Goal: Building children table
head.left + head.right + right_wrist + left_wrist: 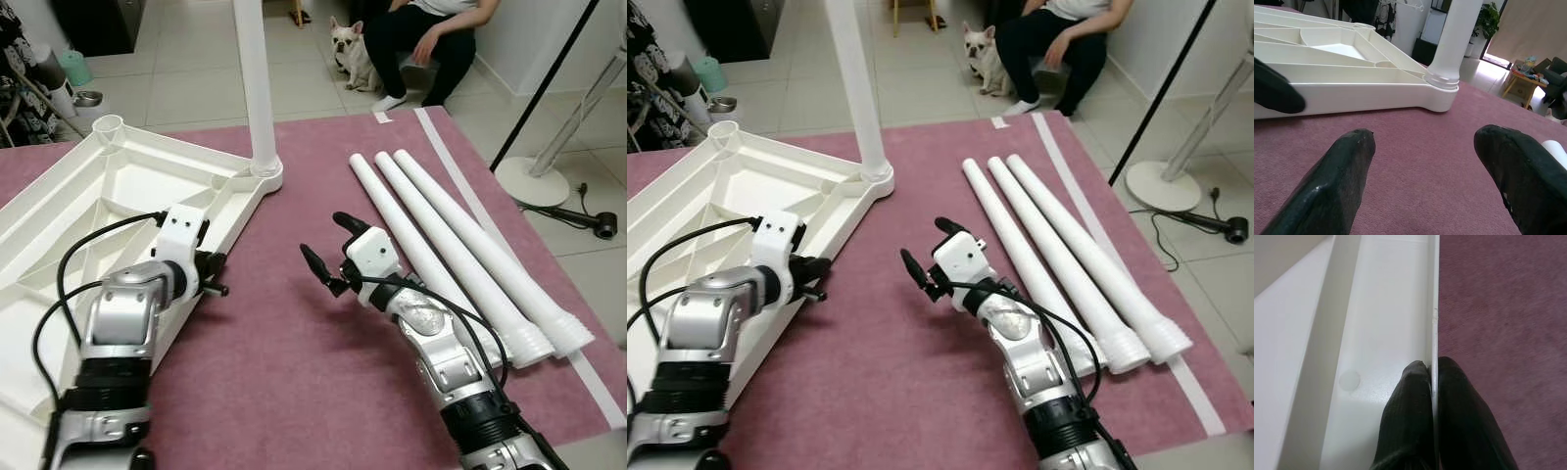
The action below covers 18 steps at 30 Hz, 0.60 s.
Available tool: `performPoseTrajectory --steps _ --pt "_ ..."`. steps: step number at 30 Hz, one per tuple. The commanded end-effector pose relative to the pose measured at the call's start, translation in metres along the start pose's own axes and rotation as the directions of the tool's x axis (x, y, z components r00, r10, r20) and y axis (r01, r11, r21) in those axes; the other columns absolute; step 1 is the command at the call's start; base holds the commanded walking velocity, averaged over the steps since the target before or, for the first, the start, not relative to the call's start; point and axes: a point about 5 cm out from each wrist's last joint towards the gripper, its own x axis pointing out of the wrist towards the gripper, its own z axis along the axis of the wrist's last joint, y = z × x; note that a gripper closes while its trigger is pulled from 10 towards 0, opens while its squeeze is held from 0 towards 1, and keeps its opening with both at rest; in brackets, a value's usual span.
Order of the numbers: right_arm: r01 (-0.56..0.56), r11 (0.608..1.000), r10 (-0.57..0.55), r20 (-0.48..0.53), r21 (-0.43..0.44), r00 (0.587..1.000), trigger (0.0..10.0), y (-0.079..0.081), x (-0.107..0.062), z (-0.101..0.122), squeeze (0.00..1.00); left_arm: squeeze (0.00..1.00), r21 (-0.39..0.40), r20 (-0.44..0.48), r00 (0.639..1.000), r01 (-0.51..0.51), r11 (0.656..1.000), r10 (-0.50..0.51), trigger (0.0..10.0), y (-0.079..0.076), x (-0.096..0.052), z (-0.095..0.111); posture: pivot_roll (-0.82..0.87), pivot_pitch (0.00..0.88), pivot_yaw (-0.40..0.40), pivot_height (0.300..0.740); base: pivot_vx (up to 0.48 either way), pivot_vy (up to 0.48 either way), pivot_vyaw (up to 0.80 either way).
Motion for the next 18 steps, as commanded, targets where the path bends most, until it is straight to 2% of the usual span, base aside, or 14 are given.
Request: performPoseTrajectory --steps 1,2,4,5,6,9,12,13,14,15,16,18 --pt "-0.005 1.0 0.005 0.001 0.0 1.0 10.0 0.002 0.0 0.0 0.0 0.0 -0.025 0.03 0.995 -0.095 0.995 0.096 10.0 -0.003 0.002 0.01 0.02 0.0 0.069 0.74 0.0 0.0 0.0" --pt "-0.006 1.0 0.006 0.003 -0.001 1.0 10.0 0.003 0.001 0.0 0.0 0.0 -0.023 0.048 0.995 -0.082 0.996 0.083 10.0 -0.012 0.007 0.015 0.01 0.0 0.072 0.74 0.0 0.0 0.0" --pt "-0.007 1.0 0.007 0.004 -0.002 1.0 10.0 0.003 0.001 0.001 0.0 0.0 -0.021 0.061 0.995 -0.073 0.997 0.074 10.0 -0.017 0.01 0.019 0.01 0.0 0.072 0.74 0.0 0.0 0.0" --pt "-0.007 1.0 0.007 0.005 -0.001 1.0 10.0 0.004 0.001 0.001 0.0 0.27 -0.021 0.074 0.994 -0.077 0.997 0.079 10.0 -0.02 0.013 0.022 0.01 0.0 0.072 0.74 0.0 0.0 0.0" --pt "-0.007 1.0 0.007 0.004 -0.003 1.0 10.0 0.004 0.001 0.001 0.0 1.0 -0.003 0.093 0.992 -0.082 0.997 0.082 10.0 -0.023 0.016 0.027 0.0 0.0 0.076 0.74 0.0 0.0 0.0" --pt "-0.006 1.0 0.006 0.003 -0.004 1.0 10.0 0.004 0.001 0.0 0.0 1.0 0.01 0.103 0.991 -0.088 0.996 0.087 10.0 -0.023 0.017 0.029 0.0 0.0 0.076 0.74 0.0 0.0 0.0" --pt "-0.004 1.0 0.004 0.0 -0.006 1.0 10.0 0.003 0.001 0.0 0.0 1.0 0.008 0.156 0.986 -0.069 0.998 0.067 10.0 -0.027 0.018 0.037 0.0 0.0 0.076 0.74 0.0 0.0 0.0" --pt "-0.004 1.0 0.004 0.0 -0.008 1.0 10.0 0.003 0.001 0.0 0.0 1.0 0.043 0.199 0.979 -0.042 0.998 0.033 10.0 -0.03 0.016 0.042 0.0 0.0 0.077 0.74 0.0 0.0 0.0" --pt "-0.004 1.0 0.004 0.0 -0.008 1.0 10.0 0.003 0.001 0.0 0.0 1.0 0.043 0.199 0.979 -0.042 0.998 0.033 10.0 -0.03 0.016 0.042 0.0 0.0 0.077 0.74 0.0 0.0 0.0" --pt "-0.004 1.0 0.004 0.001 -0.011 1.0 10.0 0.003 0.001 0.001 0.0 0.0 0.163 0.245 0.967 0.035 0.986 -0.074 10.0 -0.038 0.01 0.048 0.0 0.0 0.076 0.74 0.0 0.0 0.0" --pt "-0.004 1.0 0.004 0.001 -0.011 1.0 10.0 0.003 0.001 0.001 0.0 0.0 0.163 0.245 0.967 0.035 0.986 -0.074 10.0 -0.038 0.01 0.048 0.0 0.0 0.076 0.74 0.0 0.0 0.0" --pt "-0.006 1.0 0.006 0.004 -0.014 1.0 10.0 0.004 0.002 0.001 0.0 0.0 0.272 0.257 0.948 0.117 0.955 -0.189 10.0 -0.042 0.0 0.049 0.0 0.0 0.076 0.74 0.0 0.0 0.0"
